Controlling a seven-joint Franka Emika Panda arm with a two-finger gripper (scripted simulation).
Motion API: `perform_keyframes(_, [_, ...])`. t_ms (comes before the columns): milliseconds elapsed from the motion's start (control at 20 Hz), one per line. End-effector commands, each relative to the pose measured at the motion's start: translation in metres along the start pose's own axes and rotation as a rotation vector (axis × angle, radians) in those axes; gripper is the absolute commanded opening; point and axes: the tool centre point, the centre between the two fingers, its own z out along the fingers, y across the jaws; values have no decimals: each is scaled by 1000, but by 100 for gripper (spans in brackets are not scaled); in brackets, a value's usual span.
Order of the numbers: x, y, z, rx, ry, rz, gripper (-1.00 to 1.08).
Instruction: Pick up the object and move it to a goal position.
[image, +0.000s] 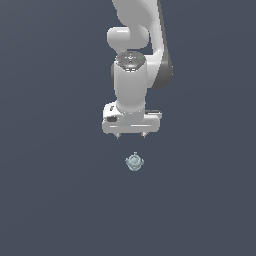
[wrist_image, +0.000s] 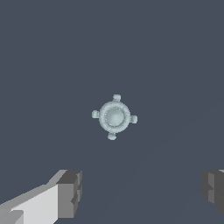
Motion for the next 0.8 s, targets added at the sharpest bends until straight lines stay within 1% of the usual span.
perform_keyframes(0, [0,0,0,0,0,0,100])
perform_keyframes(450, [0,-5,3,22,0,0,100])
perform_keyframes(750, [0,-6,4,22,-1,-4,100])
